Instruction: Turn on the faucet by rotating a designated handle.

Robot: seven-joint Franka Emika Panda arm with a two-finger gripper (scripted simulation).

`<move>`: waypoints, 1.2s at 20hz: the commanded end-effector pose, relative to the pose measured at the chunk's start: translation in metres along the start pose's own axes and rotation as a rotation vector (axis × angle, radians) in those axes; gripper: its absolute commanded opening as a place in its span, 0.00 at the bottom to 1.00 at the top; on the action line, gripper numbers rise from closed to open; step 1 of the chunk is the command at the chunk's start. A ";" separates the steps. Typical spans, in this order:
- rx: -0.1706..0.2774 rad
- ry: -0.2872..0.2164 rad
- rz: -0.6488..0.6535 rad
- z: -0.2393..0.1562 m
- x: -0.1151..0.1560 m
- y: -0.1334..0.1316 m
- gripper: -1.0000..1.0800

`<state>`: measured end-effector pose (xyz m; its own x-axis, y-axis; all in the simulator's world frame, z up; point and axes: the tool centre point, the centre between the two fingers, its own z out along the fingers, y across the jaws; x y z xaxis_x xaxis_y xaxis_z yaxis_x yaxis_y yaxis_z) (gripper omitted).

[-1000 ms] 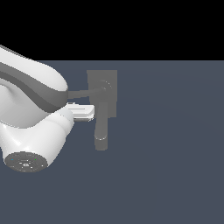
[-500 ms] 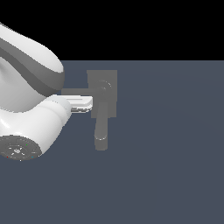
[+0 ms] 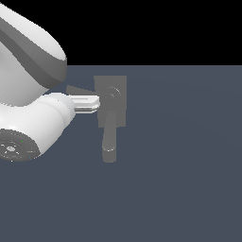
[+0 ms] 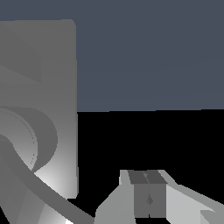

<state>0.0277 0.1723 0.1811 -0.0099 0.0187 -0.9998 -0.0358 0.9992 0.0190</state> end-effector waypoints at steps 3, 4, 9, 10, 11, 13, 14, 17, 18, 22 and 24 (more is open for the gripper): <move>0.001 -0.004 0.002 0.000 -0.017 -0.006 0.00; 0.001 -0.004 0.002 0.000 -0.021 -0.007 0.00; 0.001 -0.006 0.002 0.000 -0.041 -0.013 0.00; 0.001 -0.006 0.002 0.000 -0.044 -0.014 0.00; 0.001 -0.007 0.002 0.000 -0.048 -0.015 0.00; 0.001 -0.007 0.002 0.000 -0.056 -0.018 0.00; 0.001 -0.008 0.002 0.000 -0.060 -0.019 0.00; 0.000 -0.009 0.003 0.000 -0.068 -0.021 0.00; 0.002 0.006 0.000 -0.002 -0.056 -0.021 0.00; 0.001 0.003 0.001 -0.002 -0.067 -0.032 0.00; 0.001 0.002 0.001 -0.002 -0.073 -0.037 0.00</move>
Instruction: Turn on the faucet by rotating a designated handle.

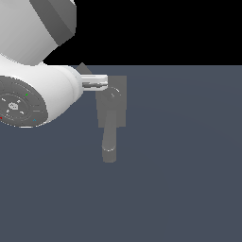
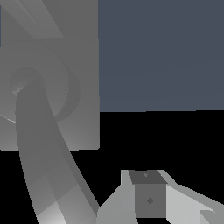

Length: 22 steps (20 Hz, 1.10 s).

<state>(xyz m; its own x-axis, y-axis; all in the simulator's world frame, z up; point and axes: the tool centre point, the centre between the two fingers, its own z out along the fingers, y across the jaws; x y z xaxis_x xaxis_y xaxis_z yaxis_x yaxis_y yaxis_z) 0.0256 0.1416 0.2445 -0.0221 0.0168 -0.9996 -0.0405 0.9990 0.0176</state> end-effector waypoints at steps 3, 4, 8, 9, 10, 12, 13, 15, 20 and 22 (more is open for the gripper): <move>0.006 -0.013 0.003 0.002 -0.018 -0.016 0.00; 0.006 -0.014 0.003 0.002 -0.021 -0.019 0.00; 0.005 -0.017 0.003 0.002 -0.033 -0.030 0.00; 0.005 -0.018 0.004 0.002 -0.036 -0.033 0.00; 0.005 -0.019 0.004 0.002 -0.039 -0.036 0.00; 0.005 -0.020 0.004 0.002 -0.046 -0.042 0.00; 0.005 -0.020 0.004 0.002 -0.046 -0.042 0.00; 0.009 -0.002 0.012 -0.001 -0.031 -0.042 0.00; 0.008 -0.008 0.010 -0.001 -0.039 -0.061 0.00; 0.007 -0.010 0.009 0.000 -0.043 -0.069 0.00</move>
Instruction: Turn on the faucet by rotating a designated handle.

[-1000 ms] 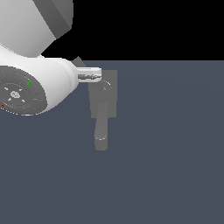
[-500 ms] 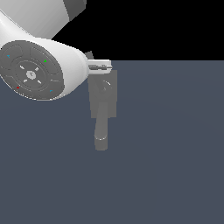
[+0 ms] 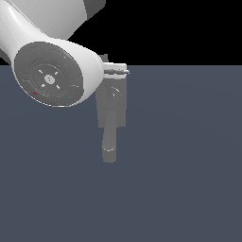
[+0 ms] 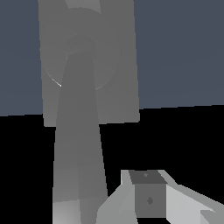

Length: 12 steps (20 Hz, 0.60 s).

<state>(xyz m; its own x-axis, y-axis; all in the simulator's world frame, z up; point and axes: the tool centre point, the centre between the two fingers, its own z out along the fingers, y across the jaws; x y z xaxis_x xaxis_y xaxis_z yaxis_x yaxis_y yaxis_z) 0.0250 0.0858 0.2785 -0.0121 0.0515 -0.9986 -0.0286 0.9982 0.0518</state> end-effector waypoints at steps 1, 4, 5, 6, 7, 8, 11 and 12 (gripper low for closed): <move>-0.004 0.000 -0.026 0.004 -0.010 -0.018 0.00; -0.005 -0.003 -0.027 0.004 -0.016 -0.029 0.00; -0.005 -0.004 -0.028 0.005 -0.018 -0.033 0.00; -0.006 -0.005 -0.028 0.005 -0.020 -0.037 0.00; -0.006 -0.006 -0.028 0.005 -0.022 -0.041 0.00; -0.006 -0.007 -0.029 0.005 -0.023 -0.045 0.00; -0.007 -0.009 -0.030 0.006 -0.027 -0.053 0.00; 0.032 -0.049 0.053 0.000 -0.008 -0.040 0.00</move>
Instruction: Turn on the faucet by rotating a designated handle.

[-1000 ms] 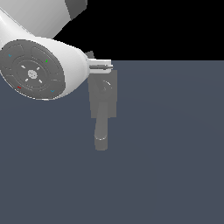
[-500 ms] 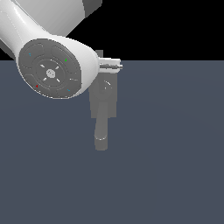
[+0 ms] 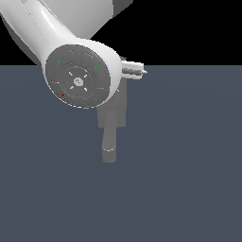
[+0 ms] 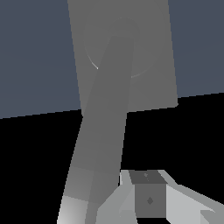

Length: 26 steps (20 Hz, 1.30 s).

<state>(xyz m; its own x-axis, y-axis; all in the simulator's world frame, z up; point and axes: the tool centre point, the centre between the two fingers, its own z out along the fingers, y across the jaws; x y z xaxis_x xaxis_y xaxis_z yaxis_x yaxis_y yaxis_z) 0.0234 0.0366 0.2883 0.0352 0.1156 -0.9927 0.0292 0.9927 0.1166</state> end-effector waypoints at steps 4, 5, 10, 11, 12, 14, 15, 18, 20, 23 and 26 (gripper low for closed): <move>-0.025 -0.003 -0.008 0.002 0.000 -0.010 0.00; -0.027 -0.001 -0.012 0.002 0.000 -0.013 0.00; -0.038 0.009 -0.034 0.005 0.000 -0.029 0.00; -0.040 0.011 -0.038 0.006 0.000 -0.032 0.00; -0.042 0.013 -0.042 0.006 0.000 -0.035 0.00; -0.046 0.017 -0.051 0.007 0.000 -0.041 0.00; -0.048 0.019 -0.055 0.008 0.000 -0.044 0.00; -0.054 0.025 -0.068 0.010 -0.001 -0.054 0.00; -0.058 0.029 -0.077 0.011 -0.001 -0.060 0.00; -0.064 0.035 -0.090 0.013 -0.002 -0.069 0.00; -0.030 -0.040 -0.041 0.035 0.011 -0.048 0.00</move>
<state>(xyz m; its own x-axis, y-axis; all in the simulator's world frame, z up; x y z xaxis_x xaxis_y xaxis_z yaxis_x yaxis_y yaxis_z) 0.0398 -0.0461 0.2957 0.1377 0.1176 -0.9835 0.0711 0.9892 0.1283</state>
